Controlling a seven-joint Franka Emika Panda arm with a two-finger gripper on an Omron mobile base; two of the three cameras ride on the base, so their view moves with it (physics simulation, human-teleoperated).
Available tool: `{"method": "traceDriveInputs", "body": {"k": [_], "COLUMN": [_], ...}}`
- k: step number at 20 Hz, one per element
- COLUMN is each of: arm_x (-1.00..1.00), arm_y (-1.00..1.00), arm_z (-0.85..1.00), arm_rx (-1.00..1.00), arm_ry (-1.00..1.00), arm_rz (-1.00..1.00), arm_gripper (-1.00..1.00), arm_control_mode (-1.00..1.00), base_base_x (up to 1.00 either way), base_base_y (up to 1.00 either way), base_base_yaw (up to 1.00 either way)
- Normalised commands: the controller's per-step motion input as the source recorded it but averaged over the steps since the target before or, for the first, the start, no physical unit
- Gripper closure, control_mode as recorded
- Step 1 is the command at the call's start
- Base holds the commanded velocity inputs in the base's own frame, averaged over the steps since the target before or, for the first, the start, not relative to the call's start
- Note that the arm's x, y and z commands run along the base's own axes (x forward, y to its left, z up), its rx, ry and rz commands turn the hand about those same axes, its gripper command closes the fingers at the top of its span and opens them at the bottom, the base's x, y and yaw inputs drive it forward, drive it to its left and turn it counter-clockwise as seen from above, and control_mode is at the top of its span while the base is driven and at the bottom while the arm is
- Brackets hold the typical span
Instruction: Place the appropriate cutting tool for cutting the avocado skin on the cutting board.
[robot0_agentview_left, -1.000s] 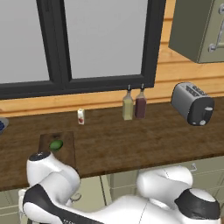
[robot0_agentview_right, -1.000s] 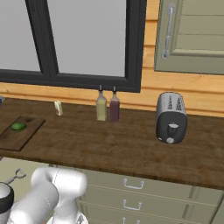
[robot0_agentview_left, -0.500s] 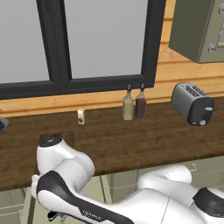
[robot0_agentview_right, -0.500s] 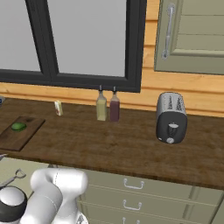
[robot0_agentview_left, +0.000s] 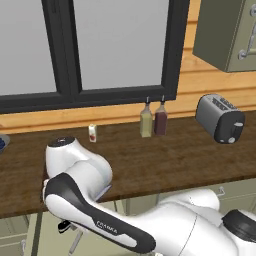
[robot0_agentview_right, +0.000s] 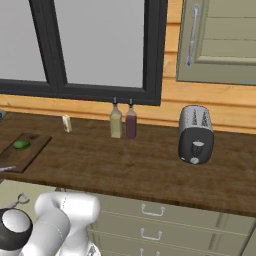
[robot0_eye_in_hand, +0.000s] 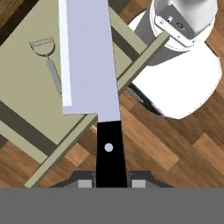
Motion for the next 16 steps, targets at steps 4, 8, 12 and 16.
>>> {"method": "traceDriveInputs", "body": {"k": [4, 8, 12, 16], "arm_x": [0.58, 0.64, 0.83, 0.73], "arm_y": [-0.11, -0.17, -0.05, 0.02], "arm_z": [0.06, -0.02, -0.06, -0.03], "arm_rx": [-0.06, -0.08, -0.06, -0.05], "arm_ry": [0.0, 0.0, 0.0, 0.01], "arm_rz": [0.0, 0.01, 0.05, 0.02], "arm_gripper": [1.0, 1.0, 1.0, 1.0], "arm_control_mode": [-1.0, -1.0, -1.0, -1.0], "base_base_x": [0.0, 0.0, 0.0, 0.0], "base_base_y": [0.0, 0.0, 0.0, 0.0], "base_base_yaw": [0.0, 0.0, 0.0, 0.0]}}
